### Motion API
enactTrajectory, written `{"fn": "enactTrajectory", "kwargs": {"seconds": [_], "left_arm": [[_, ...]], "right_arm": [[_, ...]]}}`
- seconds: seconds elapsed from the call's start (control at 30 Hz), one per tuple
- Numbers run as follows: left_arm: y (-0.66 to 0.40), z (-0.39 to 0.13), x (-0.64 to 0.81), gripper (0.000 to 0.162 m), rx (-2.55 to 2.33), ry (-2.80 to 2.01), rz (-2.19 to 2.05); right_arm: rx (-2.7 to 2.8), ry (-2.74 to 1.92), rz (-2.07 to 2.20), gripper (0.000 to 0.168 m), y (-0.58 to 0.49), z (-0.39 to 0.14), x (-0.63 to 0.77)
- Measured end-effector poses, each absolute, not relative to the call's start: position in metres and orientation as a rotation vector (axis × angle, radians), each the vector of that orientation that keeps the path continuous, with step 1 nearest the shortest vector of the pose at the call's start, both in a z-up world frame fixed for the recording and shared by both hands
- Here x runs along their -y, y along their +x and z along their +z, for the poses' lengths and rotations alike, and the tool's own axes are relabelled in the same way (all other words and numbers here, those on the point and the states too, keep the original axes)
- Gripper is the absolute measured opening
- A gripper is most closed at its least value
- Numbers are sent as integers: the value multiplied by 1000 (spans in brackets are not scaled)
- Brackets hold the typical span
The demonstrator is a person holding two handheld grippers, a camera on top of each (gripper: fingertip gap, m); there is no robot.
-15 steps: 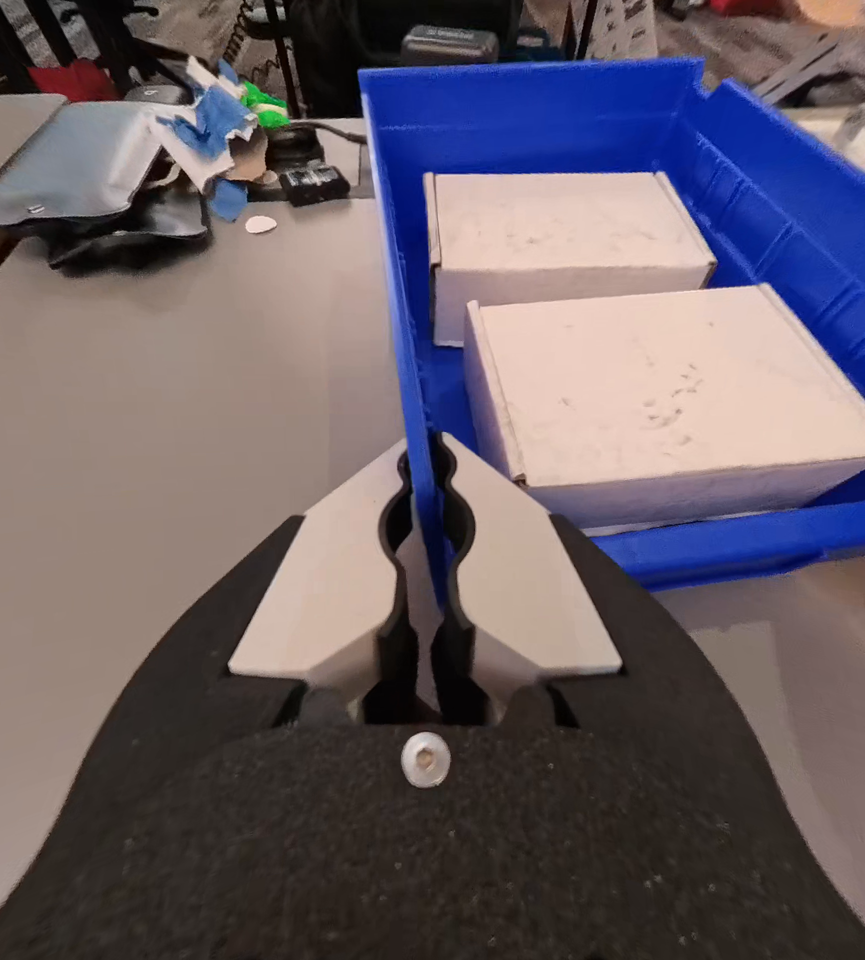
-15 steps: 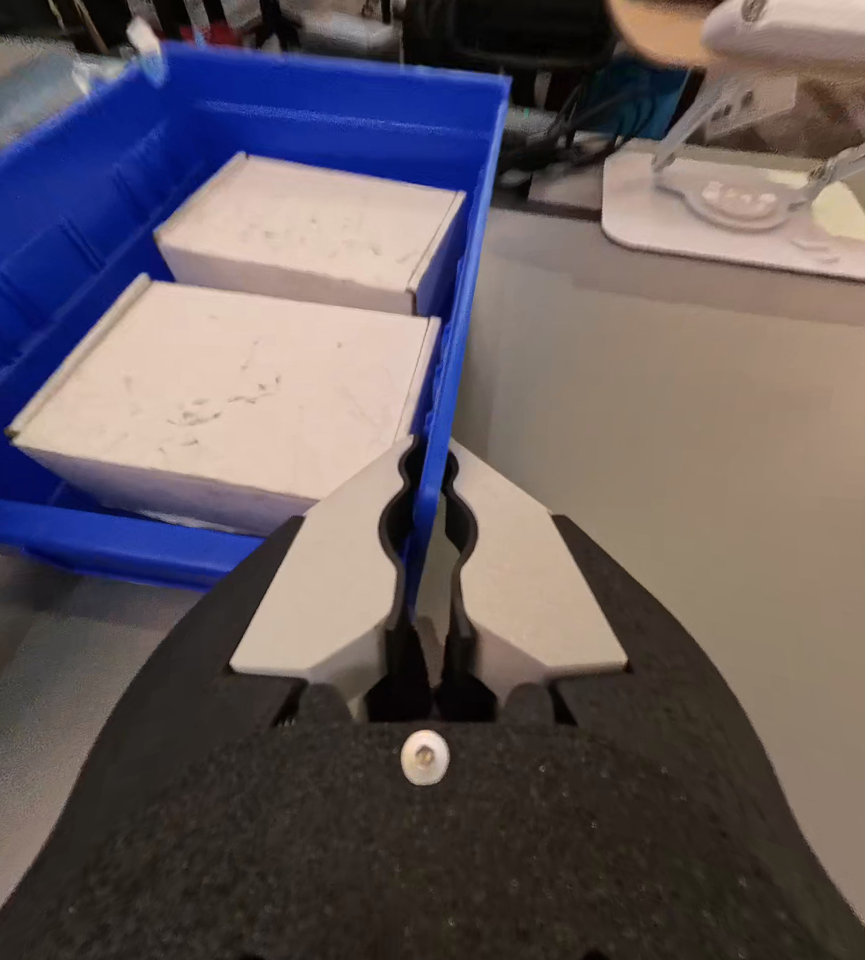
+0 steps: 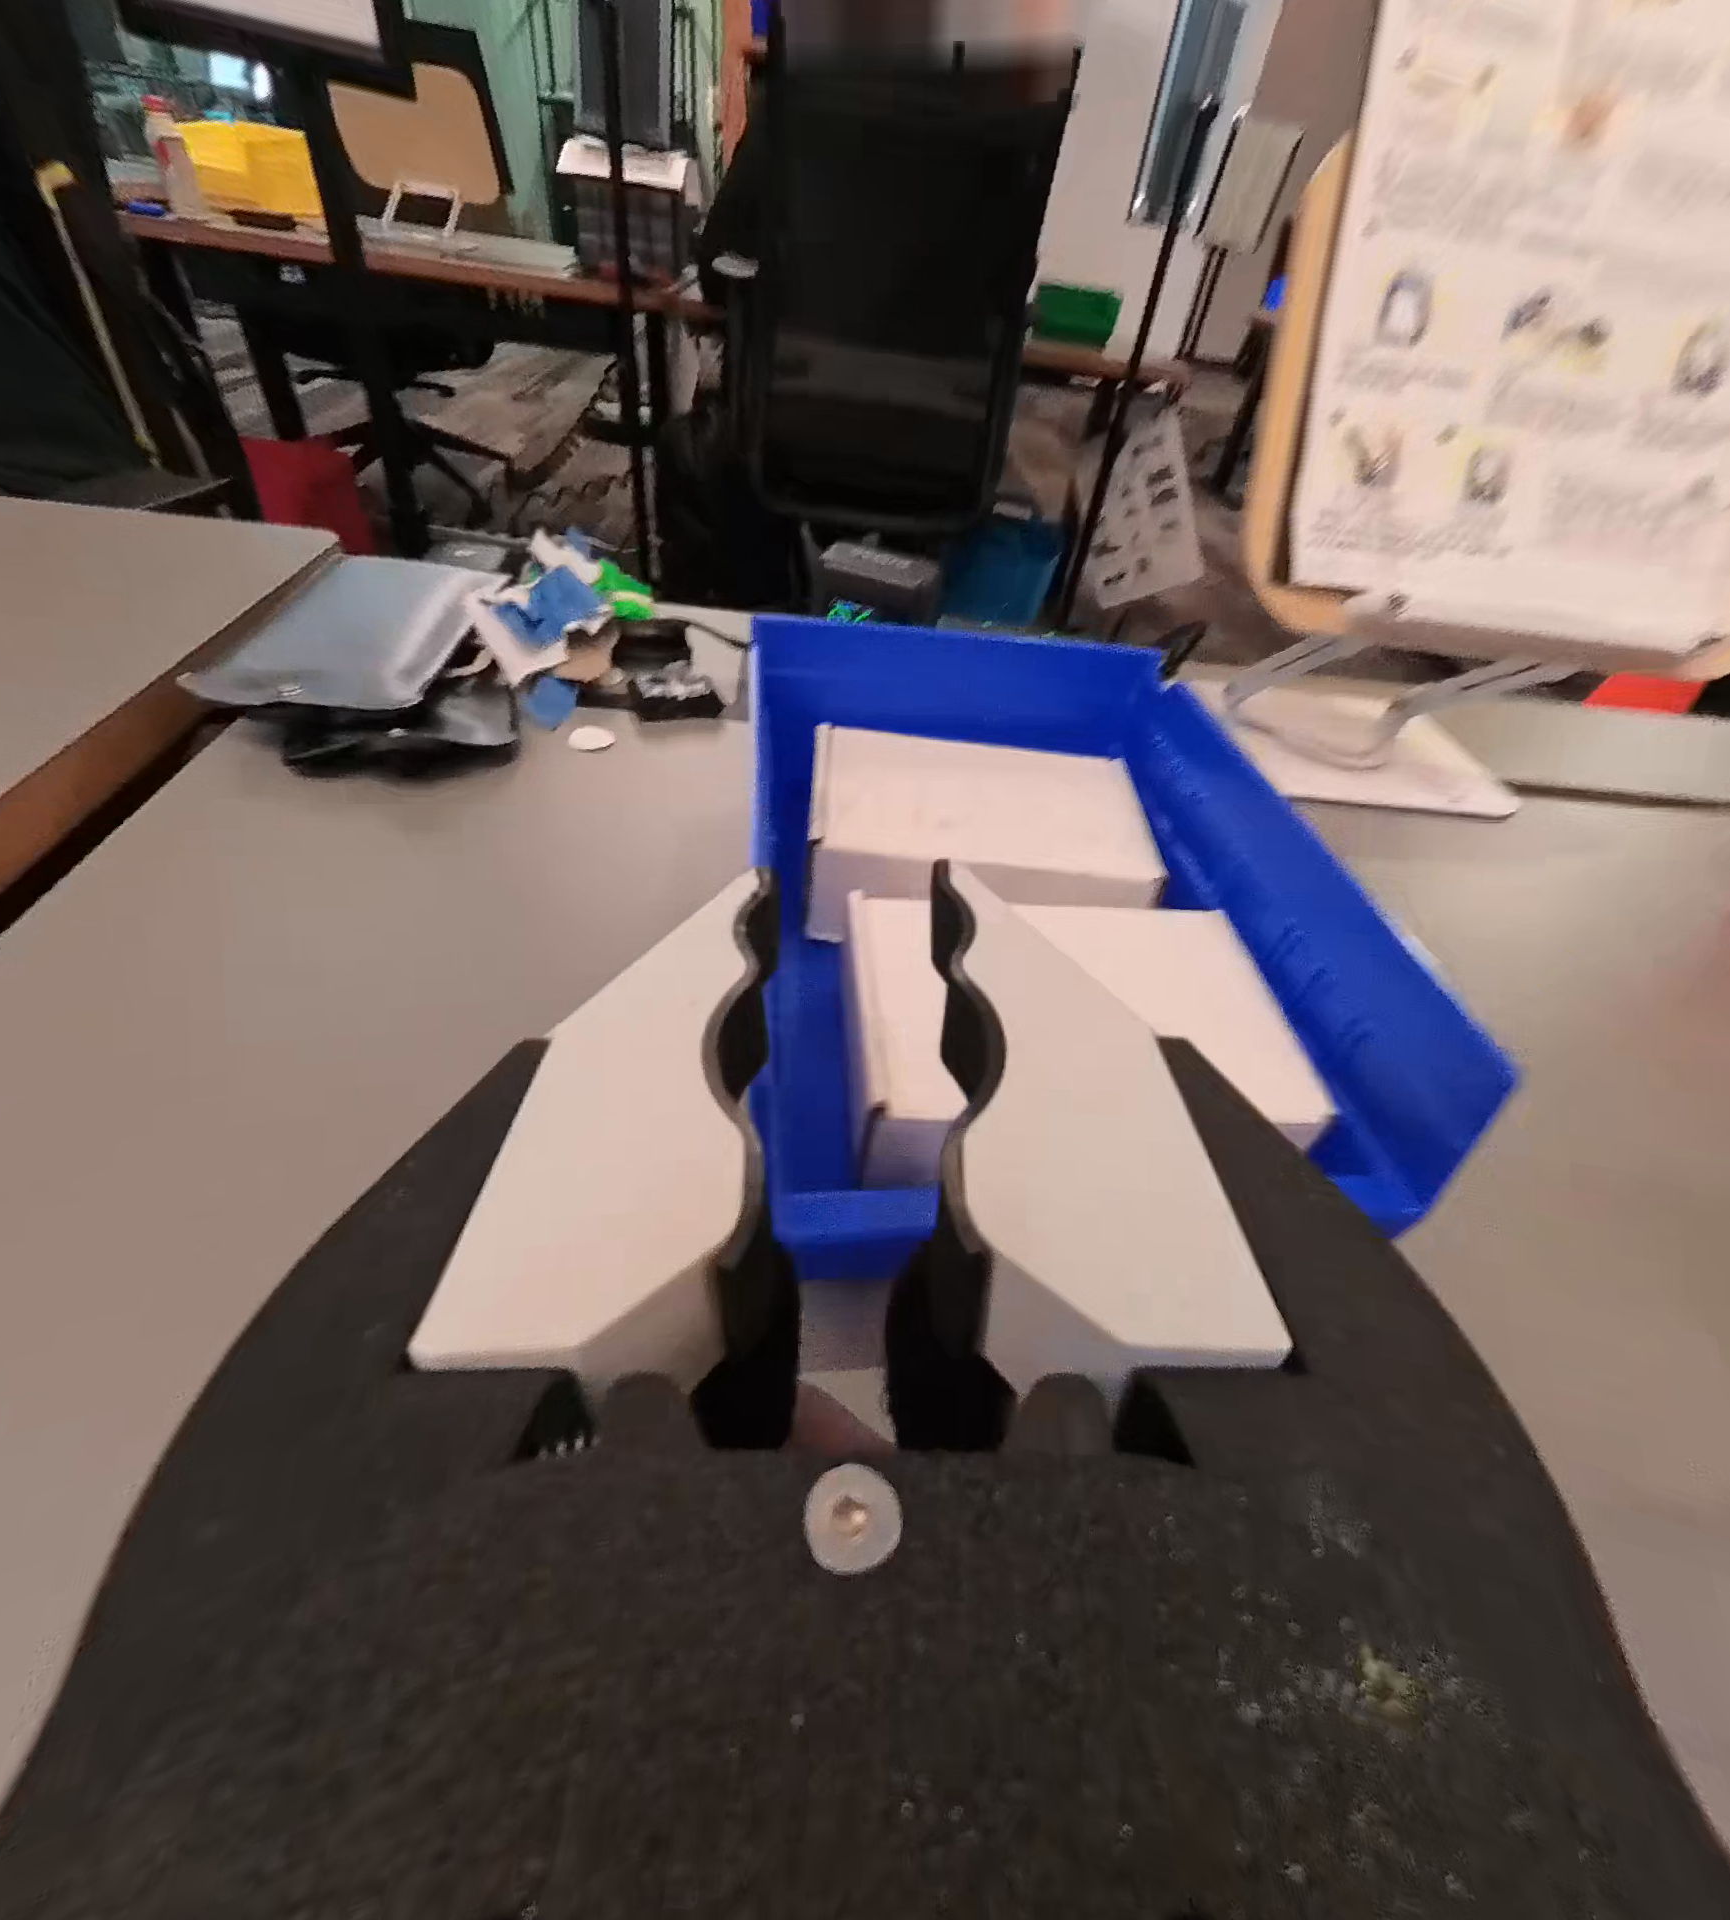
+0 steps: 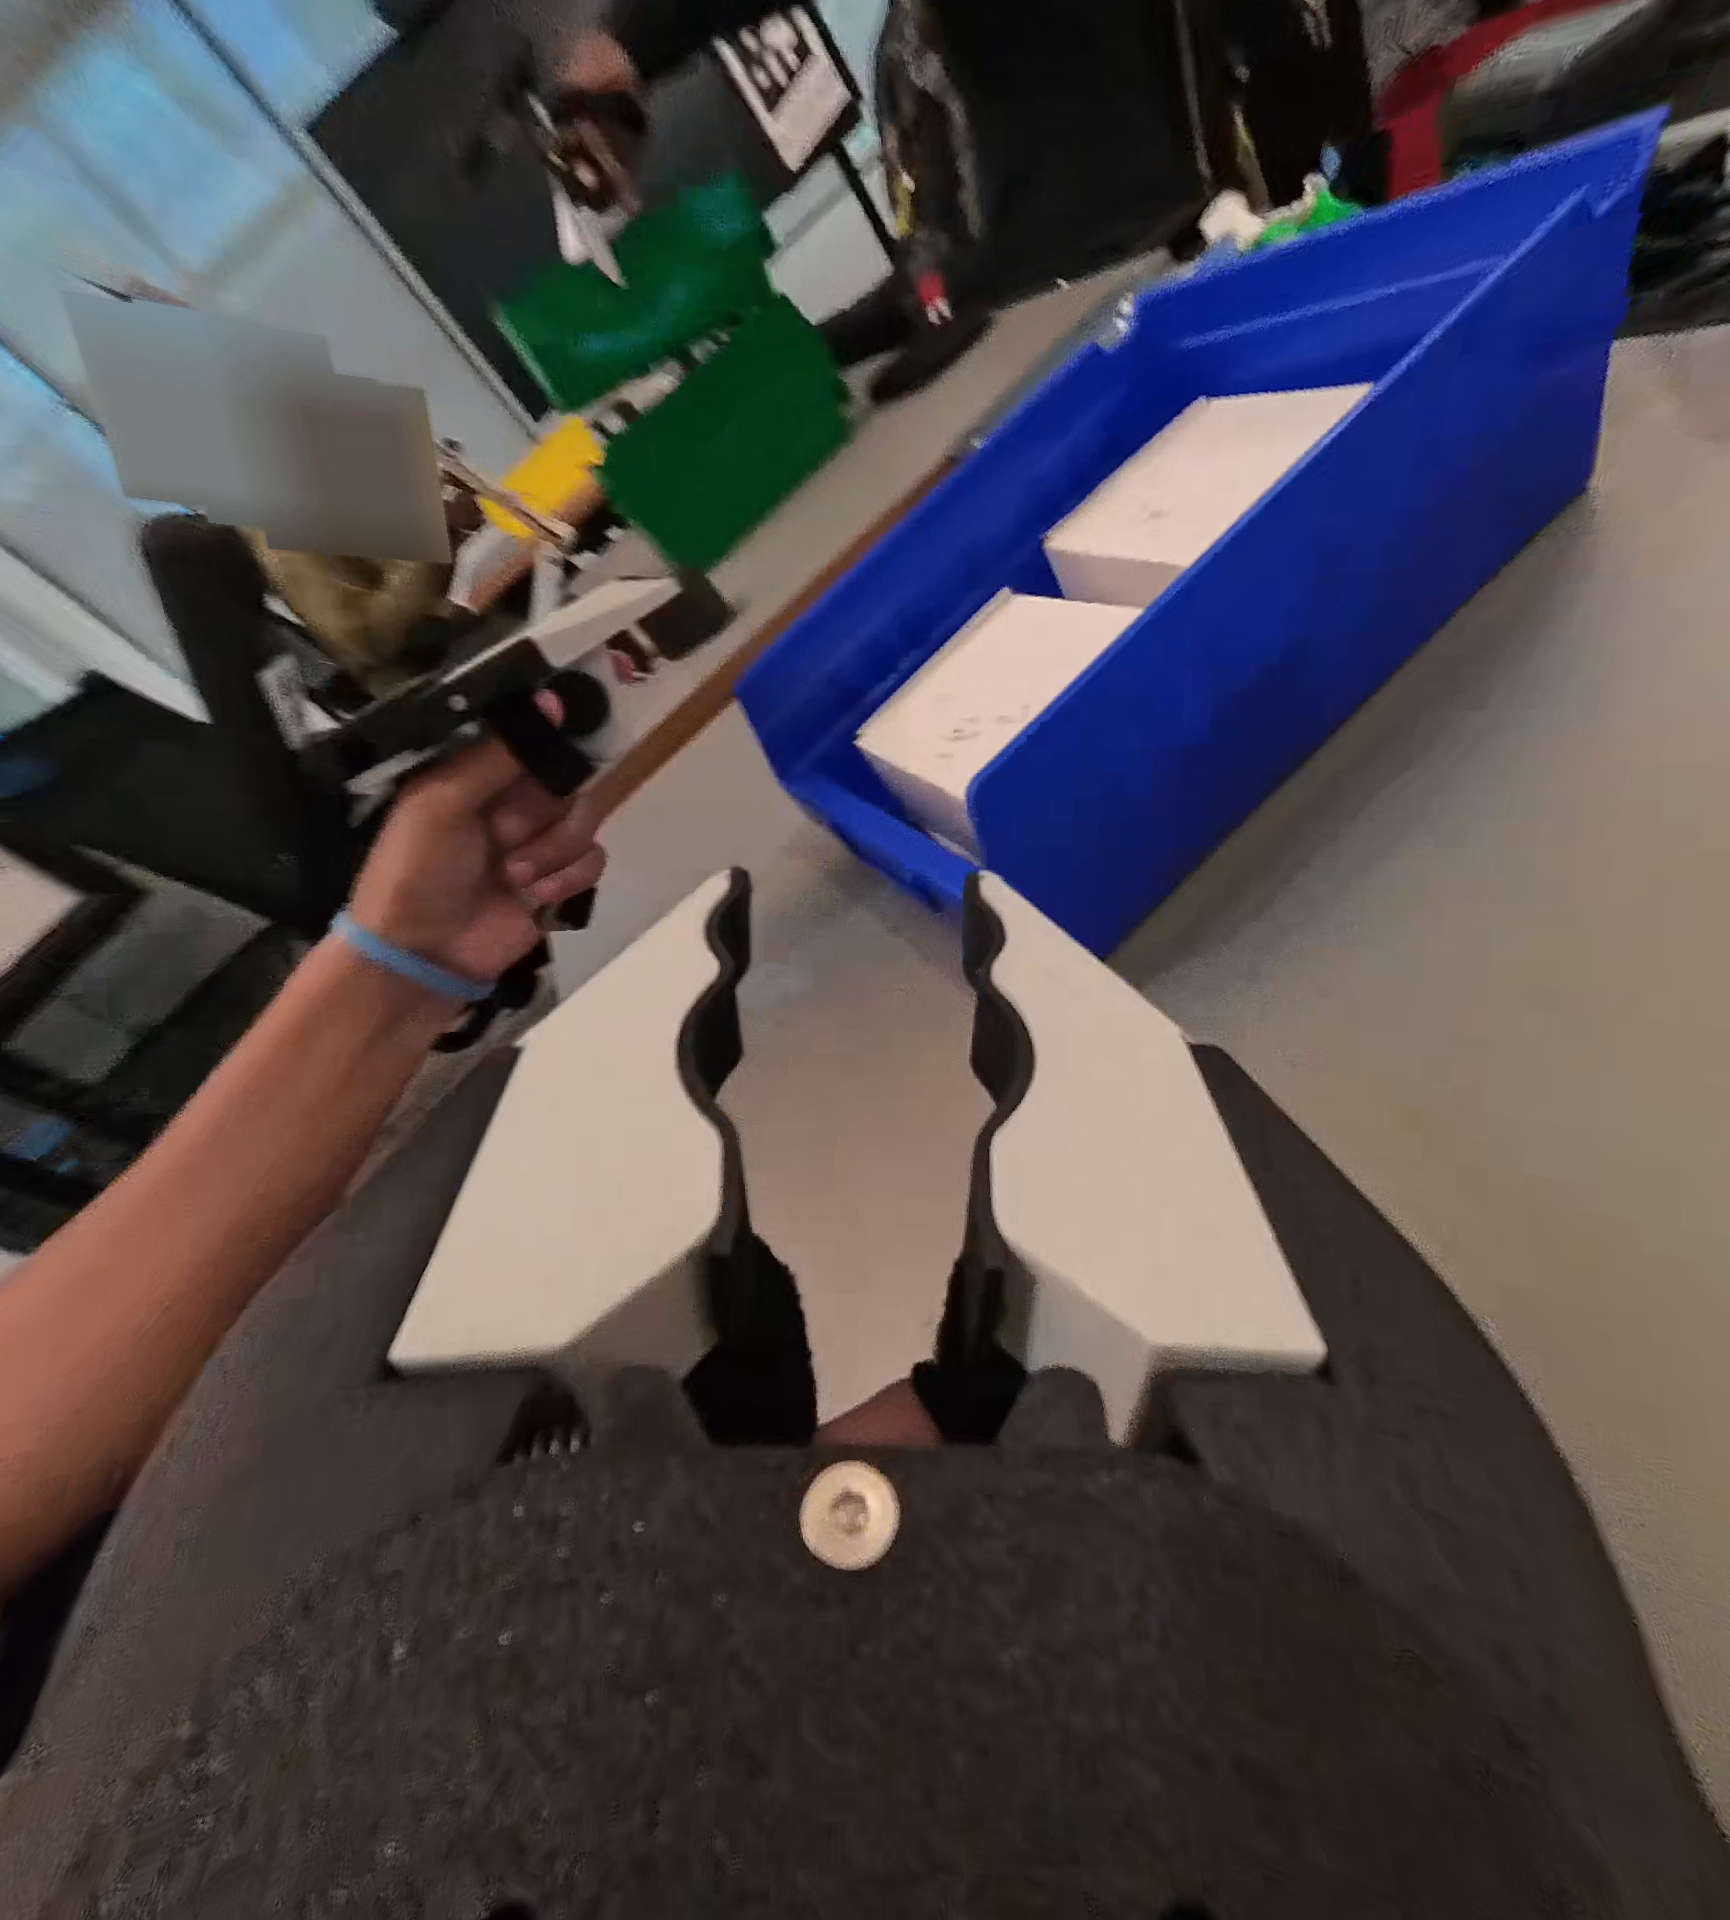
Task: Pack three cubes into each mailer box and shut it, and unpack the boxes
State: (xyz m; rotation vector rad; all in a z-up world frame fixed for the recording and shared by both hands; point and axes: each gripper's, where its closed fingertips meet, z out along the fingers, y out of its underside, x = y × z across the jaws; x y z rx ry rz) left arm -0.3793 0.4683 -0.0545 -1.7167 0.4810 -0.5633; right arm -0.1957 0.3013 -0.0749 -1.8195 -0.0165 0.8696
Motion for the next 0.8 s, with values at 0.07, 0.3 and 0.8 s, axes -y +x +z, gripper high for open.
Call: {"fn": "enactTrajectory", "kwargs": {"seconds": [0.07, 0.3, 0.8], "left_arm": [[-372, -46, -455, 27, -482, -1706, -606], [-350, -84, -401, 25, -536, -1845, -628], [-331, -114, -399, 24, -678, -1862, -444]], "right_arm": [[13, -1777, 920, 42, -171, -56, -271], [-216, -1839, 438, 45, -16, -55, -178], [-735, -1893, -426, 38, 215, -132, -39]]}}
